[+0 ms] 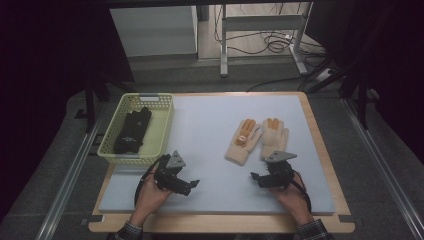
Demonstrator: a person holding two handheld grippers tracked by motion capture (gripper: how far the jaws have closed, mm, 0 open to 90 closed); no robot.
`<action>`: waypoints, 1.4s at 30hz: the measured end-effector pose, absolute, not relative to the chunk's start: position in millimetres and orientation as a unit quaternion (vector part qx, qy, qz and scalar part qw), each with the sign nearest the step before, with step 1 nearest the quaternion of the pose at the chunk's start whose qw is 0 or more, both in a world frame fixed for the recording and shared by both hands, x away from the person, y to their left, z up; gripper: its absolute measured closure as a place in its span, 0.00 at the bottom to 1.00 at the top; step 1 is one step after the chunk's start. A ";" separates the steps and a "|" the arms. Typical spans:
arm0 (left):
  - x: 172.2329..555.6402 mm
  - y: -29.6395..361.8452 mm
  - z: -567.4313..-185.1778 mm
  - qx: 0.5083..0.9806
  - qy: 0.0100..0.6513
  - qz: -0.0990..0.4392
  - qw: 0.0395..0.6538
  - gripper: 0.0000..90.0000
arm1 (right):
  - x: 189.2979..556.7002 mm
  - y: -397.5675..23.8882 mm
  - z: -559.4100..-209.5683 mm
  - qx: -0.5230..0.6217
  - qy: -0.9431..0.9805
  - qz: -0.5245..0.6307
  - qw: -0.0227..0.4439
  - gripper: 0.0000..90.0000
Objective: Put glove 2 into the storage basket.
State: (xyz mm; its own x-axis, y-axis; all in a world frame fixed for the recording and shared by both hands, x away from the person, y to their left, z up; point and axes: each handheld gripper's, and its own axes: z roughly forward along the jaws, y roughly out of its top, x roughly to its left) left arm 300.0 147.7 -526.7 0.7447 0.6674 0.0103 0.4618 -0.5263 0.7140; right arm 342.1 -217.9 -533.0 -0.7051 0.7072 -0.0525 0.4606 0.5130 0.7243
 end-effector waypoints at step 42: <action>300.9 153.3 -550.2 0.856 0.354 0.123 0.355 0.01 | 398.0 -259.8 -486.4 0.376 0.838 0.339 0.202 0.58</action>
